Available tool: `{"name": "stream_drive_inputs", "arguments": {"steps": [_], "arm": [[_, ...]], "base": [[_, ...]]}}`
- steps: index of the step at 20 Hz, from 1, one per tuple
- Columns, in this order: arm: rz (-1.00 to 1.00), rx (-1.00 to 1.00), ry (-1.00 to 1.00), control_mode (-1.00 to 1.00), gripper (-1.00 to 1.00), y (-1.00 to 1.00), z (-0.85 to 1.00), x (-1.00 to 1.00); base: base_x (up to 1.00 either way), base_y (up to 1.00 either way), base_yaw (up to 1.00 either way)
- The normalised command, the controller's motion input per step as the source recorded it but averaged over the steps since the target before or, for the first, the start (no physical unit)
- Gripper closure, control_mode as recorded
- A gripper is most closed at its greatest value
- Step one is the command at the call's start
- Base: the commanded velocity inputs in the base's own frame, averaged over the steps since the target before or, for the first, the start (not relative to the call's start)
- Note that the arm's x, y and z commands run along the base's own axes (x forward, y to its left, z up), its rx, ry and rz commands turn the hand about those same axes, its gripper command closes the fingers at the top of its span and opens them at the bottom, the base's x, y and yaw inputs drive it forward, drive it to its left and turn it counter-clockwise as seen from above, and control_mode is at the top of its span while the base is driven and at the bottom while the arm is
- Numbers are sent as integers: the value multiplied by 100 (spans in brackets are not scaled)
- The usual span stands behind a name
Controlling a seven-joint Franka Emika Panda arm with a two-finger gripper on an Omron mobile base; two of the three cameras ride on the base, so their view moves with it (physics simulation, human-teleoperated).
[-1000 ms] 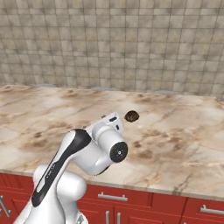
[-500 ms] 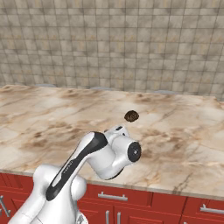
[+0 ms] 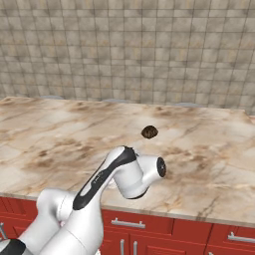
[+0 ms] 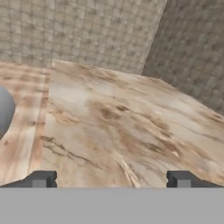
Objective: Pick the candle and candle from the dining table and place them in the open cabinet. Close the cabinet after placing the objects.
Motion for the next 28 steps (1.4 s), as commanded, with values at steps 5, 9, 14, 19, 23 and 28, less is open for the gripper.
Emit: {"name": "stream_drive_inputs", "arguments": {"steps": [5,9,14,19,23,28], "arm": [[23,-8,0,-100,-100,0,-42,6],[12,-11,0,-100,-100,0,-38,5],[4,-18,0,-100,-100,0,-40,29],[0,-14,0,-100,-100,0,-29,47],[0,-8,0,-100,-100,2,-33,45],[0,-7,1,-100,-100,1,-47,25]], "base": [[0,0,0],[0,0,0],[0,0,0],[0,0,0],[0,0,0],[0,0,0]]}}
